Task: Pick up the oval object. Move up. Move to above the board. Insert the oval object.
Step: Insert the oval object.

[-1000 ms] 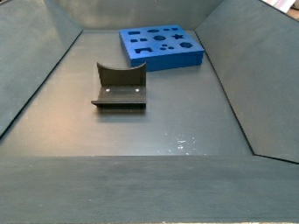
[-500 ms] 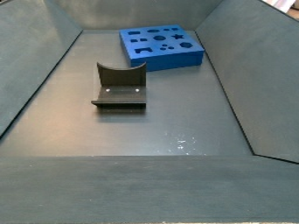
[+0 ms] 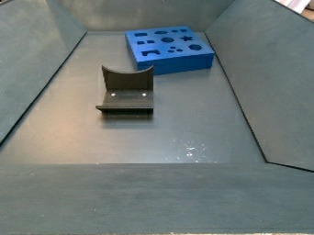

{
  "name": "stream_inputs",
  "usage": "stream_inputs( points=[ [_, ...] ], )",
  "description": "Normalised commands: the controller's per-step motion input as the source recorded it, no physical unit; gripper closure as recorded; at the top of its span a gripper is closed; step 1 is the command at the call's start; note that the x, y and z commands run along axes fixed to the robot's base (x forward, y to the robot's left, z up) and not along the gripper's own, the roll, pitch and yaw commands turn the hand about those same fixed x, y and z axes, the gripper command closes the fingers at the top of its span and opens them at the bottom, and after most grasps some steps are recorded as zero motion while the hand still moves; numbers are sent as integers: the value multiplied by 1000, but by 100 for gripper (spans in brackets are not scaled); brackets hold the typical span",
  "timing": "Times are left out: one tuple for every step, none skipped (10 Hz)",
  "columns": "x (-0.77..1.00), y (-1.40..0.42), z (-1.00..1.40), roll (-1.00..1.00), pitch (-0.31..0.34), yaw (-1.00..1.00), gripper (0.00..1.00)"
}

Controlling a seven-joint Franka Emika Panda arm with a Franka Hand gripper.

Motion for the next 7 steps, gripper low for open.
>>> stream_inputs(
  points=[
    [526,-60,-931,-121,-23,460,100],
    [577,0,-926,-191,-4,483,100],
    [589,29,-926,-211,0,483,100],
    [469,-29,-869,0,-17,434,100],
    [0,-49,0,0,-17,0,100],
    [-26,0,-14,0,0,0,100],
    [-109,-174,-814,240,-124,0,100]
  ],
)
